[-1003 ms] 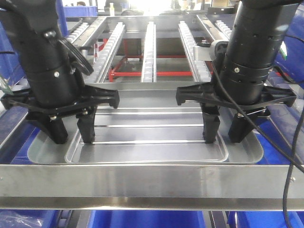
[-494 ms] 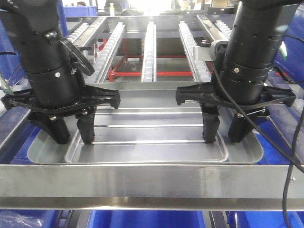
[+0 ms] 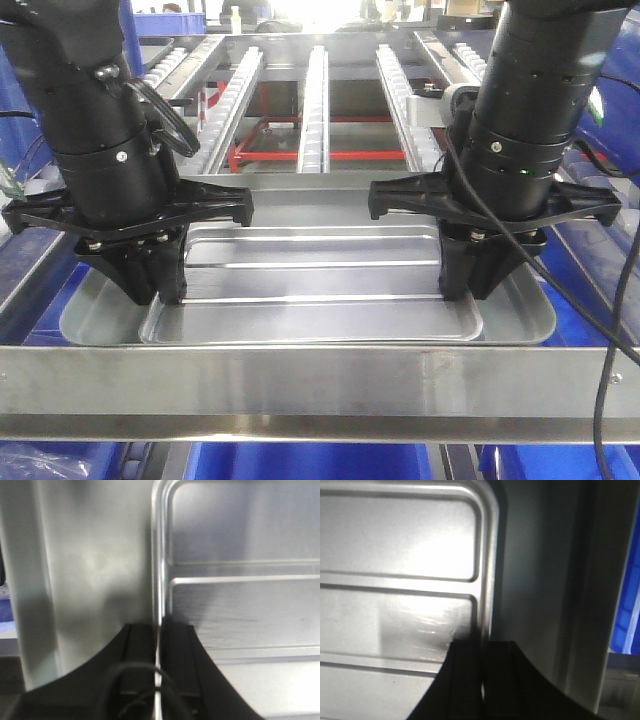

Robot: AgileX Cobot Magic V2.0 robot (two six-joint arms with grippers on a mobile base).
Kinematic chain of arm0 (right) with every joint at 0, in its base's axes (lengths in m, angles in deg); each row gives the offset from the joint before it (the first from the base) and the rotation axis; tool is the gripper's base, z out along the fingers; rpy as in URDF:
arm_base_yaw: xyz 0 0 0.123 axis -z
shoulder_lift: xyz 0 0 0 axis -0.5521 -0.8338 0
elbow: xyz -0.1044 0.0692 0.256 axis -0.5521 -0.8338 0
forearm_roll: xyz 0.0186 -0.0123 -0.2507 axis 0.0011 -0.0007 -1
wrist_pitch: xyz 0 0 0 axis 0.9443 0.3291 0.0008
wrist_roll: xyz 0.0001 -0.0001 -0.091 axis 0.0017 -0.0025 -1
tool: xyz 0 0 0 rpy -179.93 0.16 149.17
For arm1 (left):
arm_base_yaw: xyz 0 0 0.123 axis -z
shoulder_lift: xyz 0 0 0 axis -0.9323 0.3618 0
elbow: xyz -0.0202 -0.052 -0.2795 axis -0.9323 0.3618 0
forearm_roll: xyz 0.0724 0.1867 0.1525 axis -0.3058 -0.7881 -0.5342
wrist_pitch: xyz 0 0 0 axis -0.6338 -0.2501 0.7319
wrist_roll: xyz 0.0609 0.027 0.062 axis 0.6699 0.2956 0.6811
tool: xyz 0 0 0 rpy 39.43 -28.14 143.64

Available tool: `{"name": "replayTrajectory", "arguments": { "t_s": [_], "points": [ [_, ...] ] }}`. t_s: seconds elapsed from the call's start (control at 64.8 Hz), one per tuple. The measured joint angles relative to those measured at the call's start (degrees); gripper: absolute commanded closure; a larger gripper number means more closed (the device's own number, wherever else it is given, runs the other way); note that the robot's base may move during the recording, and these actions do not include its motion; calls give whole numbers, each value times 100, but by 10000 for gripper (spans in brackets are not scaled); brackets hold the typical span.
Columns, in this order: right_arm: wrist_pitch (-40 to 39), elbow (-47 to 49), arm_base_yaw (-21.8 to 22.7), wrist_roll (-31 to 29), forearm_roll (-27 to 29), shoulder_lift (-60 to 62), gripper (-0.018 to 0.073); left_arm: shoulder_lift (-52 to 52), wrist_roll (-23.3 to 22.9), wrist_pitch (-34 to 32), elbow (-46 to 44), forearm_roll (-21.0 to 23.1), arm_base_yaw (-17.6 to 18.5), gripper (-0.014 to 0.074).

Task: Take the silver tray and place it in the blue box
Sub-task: 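Close both grippers on the tray's side rims, then lift the tray with both grippers and pull it toward the robot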

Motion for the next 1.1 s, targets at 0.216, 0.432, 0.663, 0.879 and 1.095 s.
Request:
{"name": "replayTrajectory", "arguments": {
  "t_s": [0.216,0.432,0.663,0.879,1.095],
  "points": [
    [0,0,0,0,0,5,508,0,0,0,0,13,0,611],
    [194,145,0,0,0,-4,508,0,0,184,-153,121,0,610],
    [773,677,8,26,-37,256,508,-291,0,655,-583,54,-22,611],
    [1015,746,-14,326,-37,921,507,-921,-10,916,-638,52,-44,611],
    [1128,597,-339,573,-130,1418,507,-1400,-409,1490,-561,-146,179,611]
  ]
}}
